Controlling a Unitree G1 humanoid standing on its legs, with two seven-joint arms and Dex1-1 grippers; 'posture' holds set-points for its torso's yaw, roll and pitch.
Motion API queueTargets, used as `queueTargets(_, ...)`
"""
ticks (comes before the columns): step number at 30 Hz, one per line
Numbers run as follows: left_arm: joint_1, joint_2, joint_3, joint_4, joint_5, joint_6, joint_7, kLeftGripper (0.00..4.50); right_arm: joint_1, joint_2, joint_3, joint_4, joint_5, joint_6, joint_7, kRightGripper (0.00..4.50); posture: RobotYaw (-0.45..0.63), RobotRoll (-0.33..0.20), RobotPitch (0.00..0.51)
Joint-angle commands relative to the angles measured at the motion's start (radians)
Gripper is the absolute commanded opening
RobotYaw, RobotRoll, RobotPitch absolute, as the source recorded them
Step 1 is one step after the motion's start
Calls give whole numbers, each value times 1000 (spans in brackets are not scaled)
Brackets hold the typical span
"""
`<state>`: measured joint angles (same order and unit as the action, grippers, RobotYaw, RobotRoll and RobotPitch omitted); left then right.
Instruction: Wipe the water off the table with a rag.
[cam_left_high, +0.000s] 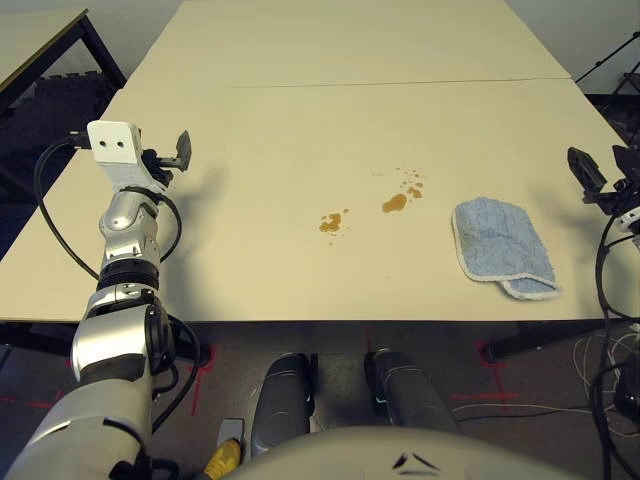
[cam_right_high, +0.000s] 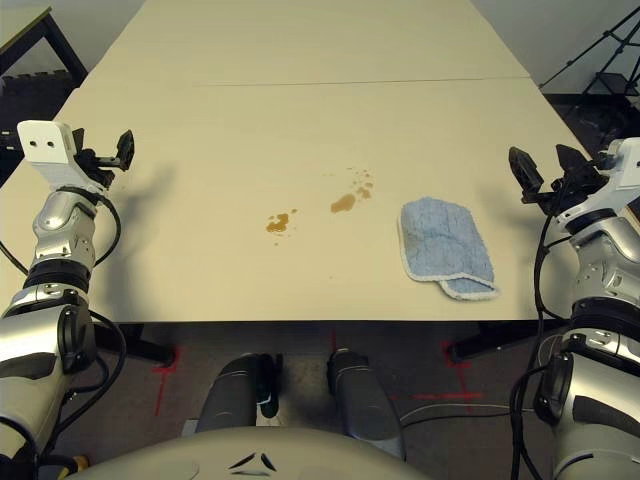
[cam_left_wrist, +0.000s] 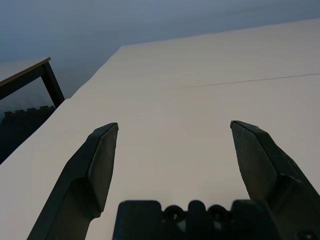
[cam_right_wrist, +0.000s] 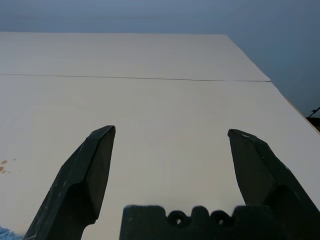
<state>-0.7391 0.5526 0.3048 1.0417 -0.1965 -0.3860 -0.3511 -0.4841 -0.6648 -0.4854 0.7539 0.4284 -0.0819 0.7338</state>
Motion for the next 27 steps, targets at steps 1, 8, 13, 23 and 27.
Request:
queueTargets(1,2,8,5,6,4,7,4,4500,8,5,-12,10,11,-10,-1,4491,-204,0,137)
queueTargets(8,-21,-5,-1,15,7,10,10,4500,13,0,-18,-12,17,-3,-3,4491,-209,0,139)
queueTargets(13,-29,-8,-6,10,1,15,-24,4500,-1,-1,-11,3,14,-4,-6,4491,-204,0,143)
queueTargets(23,28,-21,-58,-194,-140,179,-576,4500,-18,-35,-13,33,10,1,1,4491,-222,0,146)
queueTargets(27,121,9,-124,-361,-181,314,-803,4500,-14,-44,-14,40,12,1,4,4491,-228,0,141)
